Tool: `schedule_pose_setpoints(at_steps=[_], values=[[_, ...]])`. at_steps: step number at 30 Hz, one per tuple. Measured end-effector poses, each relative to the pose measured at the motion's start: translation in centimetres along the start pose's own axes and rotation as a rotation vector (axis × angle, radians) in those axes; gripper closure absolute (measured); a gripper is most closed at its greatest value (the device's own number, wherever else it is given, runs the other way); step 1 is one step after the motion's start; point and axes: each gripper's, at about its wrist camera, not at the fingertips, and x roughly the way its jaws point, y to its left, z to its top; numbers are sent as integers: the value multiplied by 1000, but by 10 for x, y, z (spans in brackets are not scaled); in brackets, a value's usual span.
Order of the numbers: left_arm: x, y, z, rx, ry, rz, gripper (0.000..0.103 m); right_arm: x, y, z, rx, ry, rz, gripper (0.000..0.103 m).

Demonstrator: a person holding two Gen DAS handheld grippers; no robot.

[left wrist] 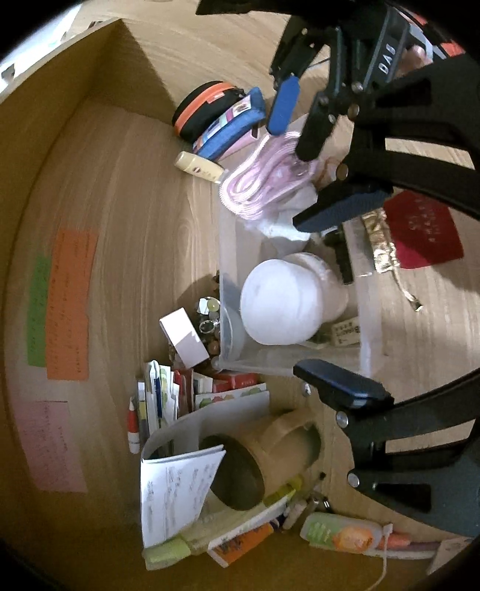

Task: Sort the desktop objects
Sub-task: 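Lower the staple box and white ball into the clear bin and release both, then grasp the red velvet pouch with the left gripper while the right gripper grasps the brown gourd beads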

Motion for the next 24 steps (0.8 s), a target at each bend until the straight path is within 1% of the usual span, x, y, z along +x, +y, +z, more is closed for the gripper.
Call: schedule_pose_setpoints(at_steps=[4, 11, 16, 22, 24], values=[[-9, -6, -10, 19, 3, 8, 29, -13, -4, -8, 8, -14, -14, 44], [-13, -21, -27, 43, 36, 0, 15, -29, -16, -24, 16, -12, -36, 41], [-4, -34, -42, 62, 104, -37, 14, -32, -30, -39, 41, 16, -48, 40], [28, -48, -65, 79, 239, -79, 14, -23, -44, -56, 72, 73, -48, 40], [37, -52, -72, 81, 273, -91, 14, -18, -46, -61, 72, 92, -51, 40]])
